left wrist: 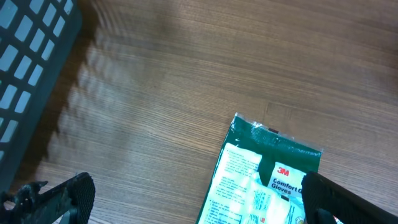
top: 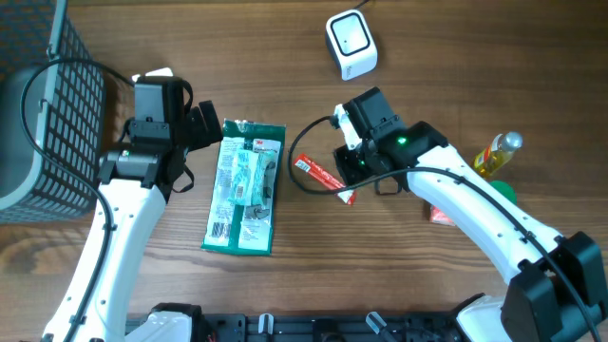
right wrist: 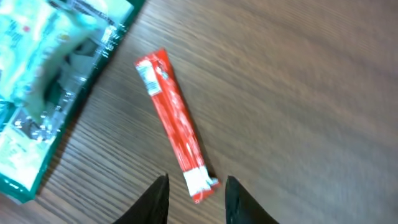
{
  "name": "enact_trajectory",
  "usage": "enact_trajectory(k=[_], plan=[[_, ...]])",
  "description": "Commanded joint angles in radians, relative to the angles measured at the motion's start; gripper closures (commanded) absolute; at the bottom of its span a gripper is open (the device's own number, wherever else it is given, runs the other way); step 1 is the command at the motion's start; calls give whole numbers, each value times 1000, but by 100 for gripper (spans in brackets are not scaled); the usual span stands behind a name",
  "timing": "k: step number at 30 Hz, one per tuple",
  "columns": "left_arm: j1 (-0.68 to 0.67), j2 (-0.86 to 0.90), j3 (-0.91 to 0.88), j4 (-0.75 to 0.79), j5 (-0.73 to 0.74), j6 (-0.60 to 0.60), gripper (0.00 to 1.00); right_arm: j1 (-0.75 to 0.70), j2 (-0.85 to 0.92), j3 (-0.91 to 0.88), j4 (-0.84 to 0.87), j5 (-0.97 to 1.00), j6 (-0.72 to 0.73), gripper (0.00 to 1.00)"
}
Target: Scan the item barcode
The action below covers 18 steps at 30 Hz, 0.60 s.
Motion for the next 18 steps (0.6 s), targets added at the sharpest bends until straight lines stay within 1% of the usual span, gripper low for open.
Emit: enact_trajectory(k=[1,4,7,12,18], plan=[[4,-3,11,3,-6,-16,0,-3,0,-43,-15,40,64,58],[4,-3,11,3,-6,-16,0,-3,8,-87,19,28,42,53],[4,-3,11,3,-6,-16,0,-3,40,-105,52,-48,-49,53],[4,-3,11,3,-6,-16,0,-2,119,-134,135,-50,-55,53],[4,-3,11,3,-6,-16,0,-2,209,-142,144,-51,-74,53]])
